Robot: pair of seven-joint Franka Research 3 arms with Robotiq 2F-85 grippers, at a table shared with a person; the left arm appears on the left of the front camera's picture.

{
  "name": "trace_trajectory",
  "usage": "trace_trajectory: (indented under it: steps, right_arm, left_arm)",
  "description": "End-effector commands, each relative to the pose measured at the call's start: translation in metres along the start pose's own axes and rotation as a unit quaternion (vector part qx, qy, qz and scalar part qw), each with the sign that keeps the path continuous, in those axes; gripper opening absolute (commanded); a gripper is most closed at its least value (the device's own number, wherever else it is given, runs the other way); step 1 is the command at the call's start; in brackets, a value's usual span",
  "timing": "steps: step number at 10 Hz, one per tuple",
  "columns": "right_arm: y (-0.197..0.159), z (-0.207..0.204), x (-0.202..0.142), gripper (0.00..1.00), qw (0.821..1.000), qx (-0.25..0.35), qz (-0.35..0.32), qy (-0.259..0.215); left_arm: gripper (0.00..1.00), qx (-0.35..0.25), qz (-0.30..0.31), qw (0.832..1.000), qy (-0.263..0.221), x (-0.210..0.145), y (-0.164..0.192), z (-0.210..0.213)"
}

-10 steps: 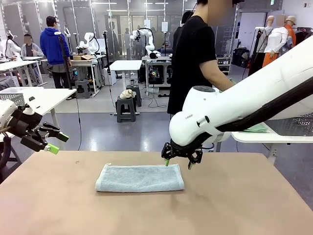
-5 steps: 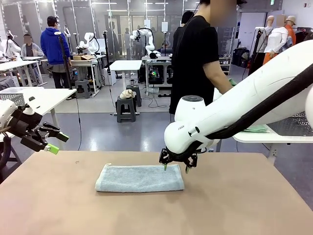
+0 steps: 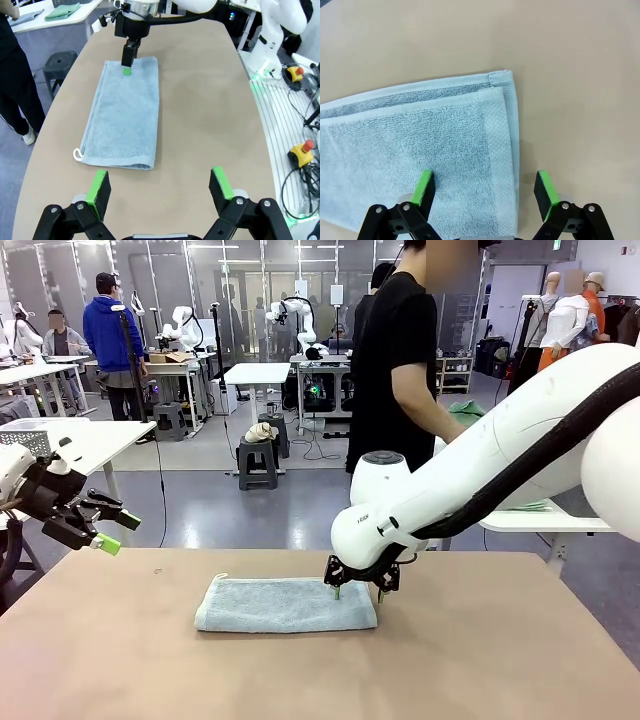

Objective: Fold the towels and place them in the basket.
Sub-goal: When a person lays out a Towel with hook on the table, fold it in half twice.

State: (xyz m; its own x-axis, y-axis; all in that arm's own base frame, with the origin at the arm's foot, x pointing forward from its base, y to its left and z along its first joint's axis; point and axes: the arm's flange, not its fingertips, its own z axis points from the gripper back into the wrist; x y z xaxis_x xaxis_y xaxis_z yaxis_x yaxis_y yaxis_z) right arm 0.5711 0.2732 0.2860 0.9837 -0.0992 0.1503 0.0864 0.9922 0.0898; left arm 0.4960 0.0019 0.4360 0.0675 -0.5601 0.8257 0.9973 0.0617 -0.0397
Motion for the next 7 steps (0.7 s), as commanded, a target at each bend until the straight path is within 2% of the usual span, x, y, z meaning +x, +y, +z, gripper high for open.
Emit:
trace_trajectory:
  steps: [1,2,3,4,5,6,7]
  right_arm:
    - [0.0075,-0.0047,0.0032,1.00,1.000,-0.004,-0.016,-0.011]
    - [0.0077,-0.0062,0.0034,1.00,1.000,-0.005,-0.015,-0.010]
    - [0.0077,-0.0077,0.0039,0.95,1.000,-0.004,-0.014,-0.007]
    - [0.0075,-0.0086,0.0044,0.97,1.000,-0.002,-0.013,-0.003]
    - [0.0075,-0.0085,0.0047,0.75,1.000,0.002,-0.015,0.000]
    - [0.0076,-0.0083,0.0047,0.77,1.000,0.003,-0.015,0.001]
    - [0.0075,-0.0084,0.0047,0.55,1.000,0.002,-0.016,0.002]
  left_arm:
    - [1.00,0.000,-0.001,1.000,0.002,0.0001,-0.0004,0.0013]
    - [1.00,0.000,-0.001,1.000,0.002,0.0001,-0.0004,0.0013]
    - [1.00,0.000,-0.001,1.000,0.002,0.0001,-0.0004,0.0013]
    - [1.00,0.000,-0.001,1.000,0.002,0.0001,-0.0004,0.0013]
    - [1.00,0.000,-0.001,1.000,0.002,0.0001,-0.0004,0.0013]
    - [1.00,0.000,-0.001,1.000,0.002,0.0001,-0.0004,0.0013]
    - [1.00,0.000,-0.001,1.000,0.002,0.0001,-0.0004,0.0013]
